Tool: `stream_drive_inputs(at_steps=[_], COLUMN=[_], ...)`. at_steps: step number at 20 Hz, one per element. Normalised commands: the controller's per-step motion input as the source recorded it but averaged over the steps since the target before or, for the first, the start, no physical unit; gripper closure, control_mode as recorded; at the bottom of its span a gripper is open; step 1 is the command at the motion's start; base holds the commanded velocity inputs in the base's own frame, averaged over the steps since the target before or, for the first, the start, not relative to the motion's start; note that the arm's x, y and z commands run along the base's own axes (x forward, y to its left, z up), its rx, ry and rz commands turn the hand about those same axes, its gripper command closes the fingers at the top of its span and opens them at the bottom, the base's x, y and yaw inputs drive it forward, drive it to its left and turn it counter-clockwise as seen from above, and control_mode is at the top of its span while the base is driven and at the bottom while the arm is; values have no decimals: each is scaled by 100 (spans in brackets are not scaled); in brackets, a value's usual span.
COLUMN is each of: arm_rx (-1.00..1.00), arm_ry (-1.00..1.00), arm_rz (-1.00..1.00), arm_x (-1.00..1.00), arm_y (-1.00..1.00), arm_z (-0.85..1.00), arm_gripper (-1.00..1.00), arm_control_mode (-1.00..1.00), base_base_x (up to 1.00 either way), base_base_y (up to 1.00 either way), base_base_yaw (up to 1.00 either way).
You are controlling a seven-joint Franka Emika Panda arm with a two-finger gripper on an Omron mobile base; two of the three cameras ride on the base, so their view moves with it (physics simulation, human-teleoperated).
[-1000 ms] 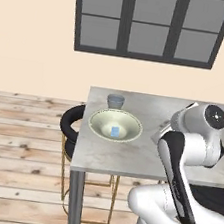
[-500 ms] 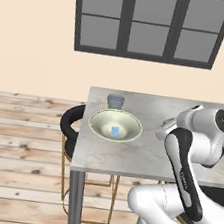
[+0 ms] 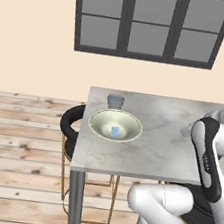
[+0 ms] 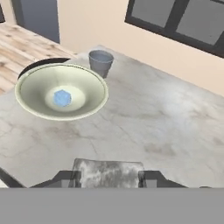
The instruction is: There are four ice cubes in the ice bowl. Place two ice cubes in each glass of water.
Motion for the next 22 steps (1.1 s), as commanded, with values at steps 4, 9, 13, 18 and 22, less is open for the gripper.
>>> stream_drive_inputs(at_steps=[4,9,13,18,22], arm_rx=[3,0,1,8,9], arm_ry=[8,13,13,1,0], arm_rz=[-17,-20,-21,-18,-15], arm_x=[0,0,0,0,0], arm_y=[-80,-57,-56,-49,-31], arm_z=[-2,-9,-21,-22,-32], arm_gripper=[100,100,100,100,100], arm_control_mode=[-100,-100,-100,-100,-100], base_base_x=[0,0,0,0,0], base_base_y=[0,0,0,0,0], base_base_yaw=[0,0,0,0,0])
